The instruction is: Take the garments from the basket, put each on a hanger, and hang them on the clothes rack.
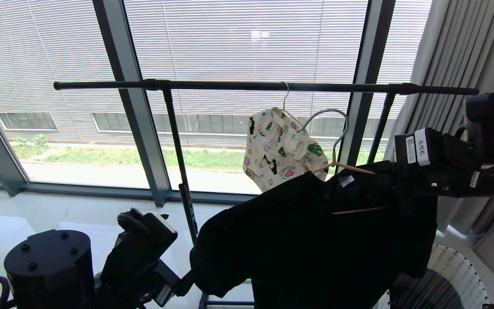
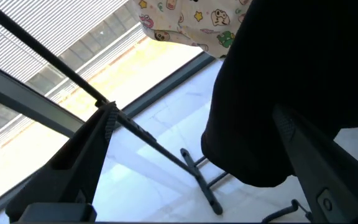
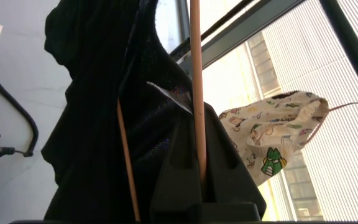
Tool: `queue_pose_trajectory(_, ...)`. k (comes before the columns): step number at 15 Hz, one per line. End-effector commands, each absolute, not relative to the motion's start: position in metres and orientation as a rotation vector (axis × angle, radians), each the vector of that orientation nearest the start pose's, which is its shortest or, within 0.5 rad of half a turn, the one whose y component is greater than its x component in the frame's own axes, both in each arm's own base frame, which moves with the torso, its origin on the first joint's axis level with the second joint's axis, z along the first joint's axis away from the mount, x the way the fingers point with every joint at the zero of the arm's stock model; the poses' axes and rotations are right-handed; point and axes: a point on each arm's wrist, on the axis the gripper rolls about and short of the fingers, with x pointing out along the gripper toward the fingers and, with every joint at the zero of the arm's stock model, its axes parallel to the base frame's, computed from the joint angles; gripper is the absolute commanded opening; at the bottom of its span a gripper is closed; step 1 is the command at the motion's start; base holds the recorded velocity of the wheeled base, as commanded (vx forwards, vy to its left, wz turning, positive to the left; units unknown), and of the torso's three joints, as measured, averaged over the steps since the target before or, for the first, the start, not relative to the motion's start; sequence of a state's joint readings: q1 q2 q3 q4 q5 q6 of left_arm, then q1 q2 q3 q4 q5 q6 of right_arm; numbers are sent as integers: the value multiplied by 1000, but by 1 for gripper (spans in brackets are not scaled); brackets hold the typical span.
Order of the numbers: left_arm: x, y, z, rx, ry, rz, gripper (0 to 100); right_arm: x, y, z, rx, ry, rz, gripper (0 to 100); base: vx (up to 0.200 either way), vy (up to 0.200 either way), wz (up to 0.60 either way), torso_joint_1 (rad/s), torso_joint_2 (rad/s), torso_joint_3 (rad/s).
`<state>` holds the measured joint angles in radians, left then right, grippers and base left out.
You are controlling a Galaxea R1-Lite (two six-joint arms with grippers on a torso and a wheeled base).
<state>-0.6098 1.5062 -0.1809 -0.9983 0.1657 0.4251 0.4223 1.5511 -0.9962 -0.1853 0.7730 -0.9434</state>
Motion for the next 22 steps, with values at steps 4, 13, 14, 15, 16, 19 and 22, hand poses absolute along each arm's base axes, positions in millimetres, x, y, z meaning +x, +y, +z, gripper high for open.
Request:
queue_pose_trajectory(4, 166, -108, 103, 537, 264, -572, 100, 227, 124, 251, -752, -257, 1269, 0, 0, 0, 0, 0, 0, 0)
queue_pose_trajectory(13, 169, -87, 92, 547, 342, -484, 0, 219, 124, 242, -737, -226, 1289, 0, 0, 0, 0, 0, 0, 0)
queue_pose_trajectory(14, 172, -74, 89, 552, 376, -400, 0, 220, 122, 244, -729, -221, 1278, 0, 0, 0, 0, 0, 0, 0)
queue_pose_trajectory(15, 175, -66, 88, 560, 394, -326, 0, 220, 120, 245, -724, -216, 1270, 0, 0, 0, 0, 0, 0, 0)
queue_pose_trajectory(16, 176, -61, 87, 564, 412, -279, 0, 221, 119, 245, -721, -212, 1265, 0, 0, 0, 0, 0, 0, 0)
queue_pose_trajectory(19, 175, -62, 89, 564, 401, -279, 0, 221, 118, 244, -721, -210, 1262, 0, 0, 0, 0, 0, 0, 0)
queue_pose_trajectory(22, 172, -72, 93, 557, 354, -320, 100, 221, 118, 244, -721, -206, 1262, 0, 0, 0, 0, 0, 0, 0)
